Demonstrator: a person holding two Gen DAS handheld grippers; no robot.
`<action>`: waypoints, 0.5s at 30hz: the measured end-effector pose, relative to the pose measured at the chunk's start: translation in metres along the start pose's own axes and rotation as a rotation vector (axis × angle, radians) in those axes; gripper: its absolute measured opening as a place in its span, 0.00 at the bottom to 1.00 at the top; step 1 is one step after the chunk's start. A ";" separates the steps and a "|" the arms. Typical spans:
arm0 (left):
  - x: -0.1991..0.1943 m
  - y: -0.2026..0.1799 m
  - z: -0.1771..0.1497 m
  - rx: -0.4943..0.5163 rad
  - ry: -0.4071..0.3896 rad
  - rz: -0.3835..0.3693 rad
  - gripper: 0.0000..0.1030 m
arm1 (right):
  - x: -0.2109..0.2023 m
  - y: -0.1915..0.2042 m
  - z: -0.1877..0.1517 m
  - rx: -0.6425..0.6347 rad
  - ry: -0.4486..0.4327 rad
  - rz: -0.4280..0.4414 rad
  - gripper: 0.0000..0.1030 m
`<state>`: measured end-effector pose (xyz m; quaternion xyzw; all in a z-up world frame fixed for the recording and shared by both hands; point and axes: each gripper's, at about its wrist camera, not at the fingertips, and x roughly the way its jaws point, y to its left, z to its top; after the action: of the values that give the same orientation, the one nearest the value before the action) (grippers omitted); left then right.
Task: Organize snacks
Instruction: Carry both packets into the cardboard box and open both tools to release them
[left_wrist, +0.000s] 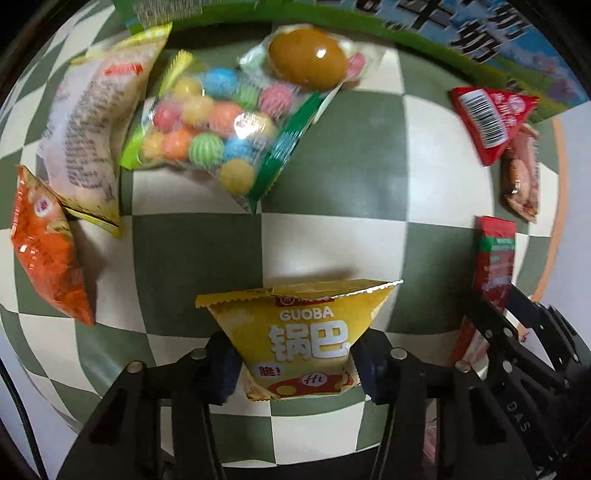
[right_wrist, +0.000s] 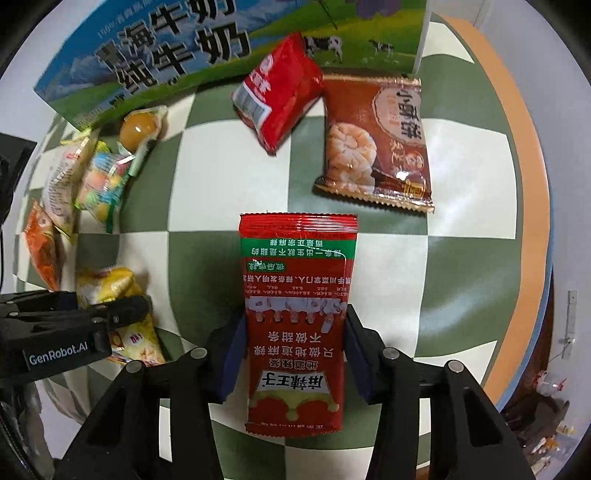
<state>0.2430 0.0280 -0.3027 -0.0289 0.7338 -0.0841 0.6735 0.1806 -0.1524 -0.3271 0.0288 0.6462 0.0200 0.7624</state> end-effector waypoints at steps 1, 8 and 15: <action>-0.007 0.001 -0.001 0.011 -0.012 0.004 0.47 | -0.004 0.000 0.000 0.004 -0.007 0.012 0.49; -0.059 0.015 0.004 0.026 -0.072 -0.050 0.47 | -0.037 -0.004 0.007 0.030 -0.059 0.088 0.48; -0.150 0.019 0.029 0.056 -0.195 -0.163 0.47 | -0.108 -0.008 0.033 0.034 -0.165 0.189 0.48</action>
<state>0.2869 0.0677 -0.1603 -0.0778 0.6575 -0.1557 0.7331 0.1950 -0.1684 -0.2160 0.1039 0.5760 0.0785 0.8070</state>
